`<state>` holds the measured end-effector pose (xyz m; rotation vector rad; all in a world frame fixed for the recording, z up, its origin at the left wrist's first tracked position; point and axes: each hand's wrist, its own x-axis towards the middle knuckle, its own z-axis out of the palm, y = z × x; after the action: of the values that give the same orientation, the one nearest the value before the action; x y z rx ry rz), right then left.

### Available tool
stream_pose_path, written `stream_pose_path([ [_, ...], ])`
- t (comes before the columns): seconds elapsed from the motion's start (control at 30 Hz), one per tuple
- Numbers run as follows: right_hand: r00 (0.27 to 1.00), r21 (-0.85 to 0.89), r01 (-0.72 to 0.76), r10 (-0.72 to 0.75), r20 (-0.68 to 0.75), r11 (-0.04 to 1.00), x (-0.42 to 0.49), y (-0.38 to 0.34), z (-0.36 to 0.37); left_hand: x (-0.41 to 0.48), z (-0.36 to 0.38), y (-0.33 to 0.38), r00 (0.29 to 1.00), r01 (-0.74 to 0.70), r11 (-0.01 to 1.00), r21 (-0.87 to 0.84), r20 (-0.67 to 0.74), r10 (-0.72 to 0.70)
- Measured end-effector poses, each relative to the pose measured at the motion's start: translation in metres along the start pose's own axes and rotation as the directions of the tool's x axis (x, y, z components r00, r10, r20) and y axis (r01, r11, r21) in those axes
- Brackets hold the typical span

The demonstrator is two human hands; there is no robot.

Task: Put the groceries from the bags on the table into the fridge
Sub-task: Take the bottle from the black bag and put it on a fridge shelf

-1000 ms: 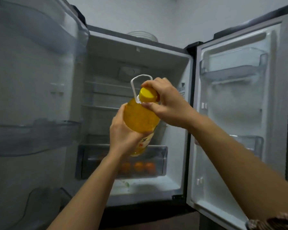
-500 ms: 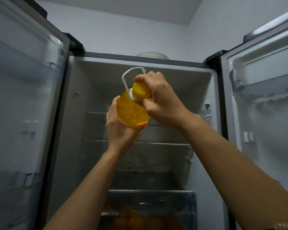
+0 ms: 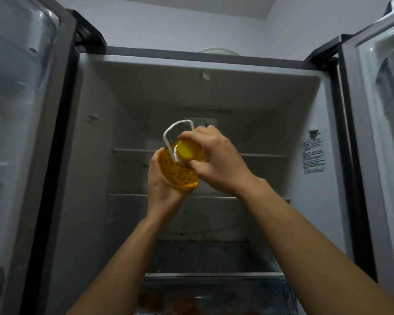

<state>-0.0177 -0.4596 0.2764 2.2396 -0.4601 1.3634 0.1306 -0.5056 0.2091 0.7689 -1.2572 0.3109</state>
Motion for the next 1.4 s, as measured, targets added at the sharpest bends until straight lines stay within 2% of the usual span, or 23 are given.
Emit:
stream_pose_path([
  [0.13, 0.996, -0.026, -0.052, 0.053, 0.066, 0.998, -0.007, 0.01, 0.037, 0.003, -0.001, -0.032, 0.983, 0.134, 0.991, -0.004, 0.124, -0.132],
  [0.27, 0.987, 0.006, -0.139, 0.138, 0.077, 0.99, -0.013, 0.022, 0.076, 0.023, -0.011, -0.056, 0.909, 0.343, 0.939, -0.022, 0.261, -0.326],
  [0.33, 0.983, -0.004, -0.162, 0.162, 0.091, 0.987, -0.012, 0.028, 0.089, 0.033, -0.015, -0.056, 0.872, 0.438, 0.899, -0.028, 0.257, -0.417],
  [0.4, 0.976, 0.001, -0.192, 0.191, 0.108, 0.981, -0.011, 0.036, 0.1, 0.039, -0.016, -0.054, 0.816, 0.565, 0.813, -0.141, 0.24, -0.526],
  [0.47, 0.964, 0.006, -0.234, 0.231, 0.133, 0.972, -0.011, 0.046, 0.11, 0.045, -0.014, -0.052, 0.728, 0.684, 0.659, -0.312, 0.236, -0.643],
  [0.53, 0.951, -0.004, -0.27, 0.267, 0.159, 0.963, -0.011, 0.055, 0.118, 0.051, -0.012, -0.051, 0.678, 0.727, 0.574, -0.377, 0.261, -0.688],
  [0.67, 0.918, 0.0, -0.328, 0.318, 0.236, 0.945, -0.007, 0.065, 0.13, 0.057, -0.001, -0.047, 0.691, 0.723, 0.63, -0.283, 0.297, -0.66],
  [0.77, 0.877, 0.137, -0.443, 0.397, 0.27, 0.886, -0.003, 0.069, 0.135, 0.057, 0.005, -0.048, 0.71, 0.703, 0.673, -0.228, 0.26, -0.654],
  [0.83, 0.868, 0.172, -0.466, 0.41, 0.281, 0.868, -0.003, 0.069, 0.133, 0.054, 0.006, -0.048, 0.734, 0.679, 0.707, -0.199, 0.208, -0.646],
  [1.0, 0.891, 0.198, -0.451, 0.423, 0.169, 0.871, -0.022, 0.058, 0.126, 0.037, 0.002, -0.038, 0.805, 0.594, 0.787, -0.17, 0.11, -0.583],
  [1.13, 0.881, 0.17, -0.47, 0.447, 0.157, 0.866, -0.035, 0.044, 0.115, 0.017, -0.008, -0.02, 0.844, 0.534, 0.842, -0.074, 0.096, -0.527],
  [1.4, 0.844, 0.12, -0.51, 0.469, 0.262, 0.851, -0.077, -0.018, 0.053, -0.038, -0.052, 0.052, 0.834, 0.548, 0.832, 0.091, 0.027, -0.552],
])
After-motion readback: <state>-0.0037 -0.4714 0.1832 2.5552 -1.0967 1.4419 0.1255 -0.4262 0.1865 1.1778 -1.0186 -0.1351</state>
